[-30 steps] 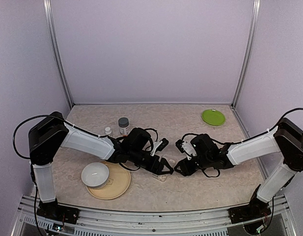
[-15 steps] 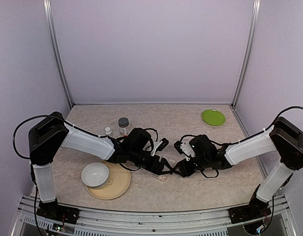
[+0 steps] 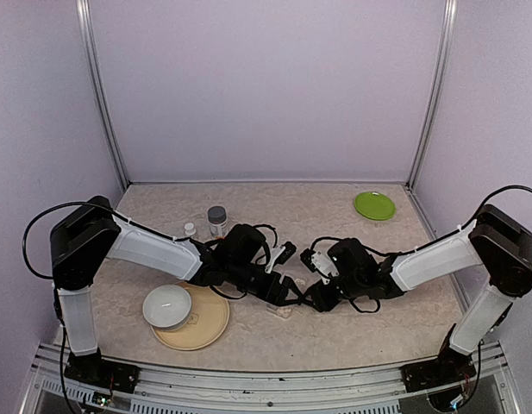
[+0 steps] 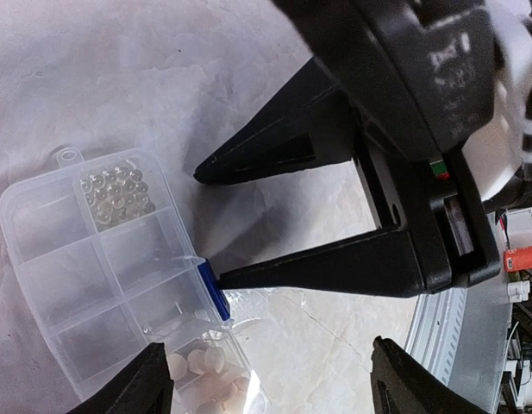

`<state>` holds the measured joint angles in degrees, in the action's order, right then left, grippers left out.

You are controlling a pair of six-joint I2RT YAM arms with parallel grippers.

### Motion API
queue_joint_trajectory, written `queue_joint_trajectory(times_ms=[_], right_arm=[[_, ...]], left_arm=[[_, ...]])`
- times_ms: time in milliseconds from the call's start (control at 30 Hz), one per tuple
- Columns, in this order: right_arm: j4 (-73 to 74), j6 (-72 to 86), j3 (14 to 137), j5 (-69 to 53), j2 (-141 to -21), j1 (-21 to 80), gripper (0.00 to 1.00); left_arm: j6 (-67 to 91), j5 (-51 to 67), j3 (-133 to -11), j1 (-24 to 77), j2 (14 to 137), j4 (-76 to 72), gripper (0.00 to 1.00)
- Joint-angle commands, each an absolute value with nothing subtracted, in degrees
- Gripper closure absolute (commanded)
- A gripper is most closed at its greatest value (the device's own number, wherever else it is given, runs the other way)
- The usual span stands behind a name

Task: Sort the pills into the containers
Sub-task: Close the lid of the pill container.

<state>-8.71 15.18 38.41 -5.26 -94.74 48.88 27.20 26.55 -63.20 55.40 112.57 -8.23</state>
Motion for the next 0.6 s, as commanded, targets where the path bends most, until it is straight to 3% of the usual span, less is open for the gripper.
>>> queue_joint_trajectory(times_ms=[0,567], right_arm=[[-5.45,12.74,37.87,-4.34,-96.42,50.05,0.49],[-7.91,6.80,39.97,7.35,-101.95,55.37,0.57]], left_arm=[[27.83,24.92,-63.72,55.81,114.69,-3.71,0.23],[29.23,24.52,-63.70,55.82,115.20,-3.79,0.23]])
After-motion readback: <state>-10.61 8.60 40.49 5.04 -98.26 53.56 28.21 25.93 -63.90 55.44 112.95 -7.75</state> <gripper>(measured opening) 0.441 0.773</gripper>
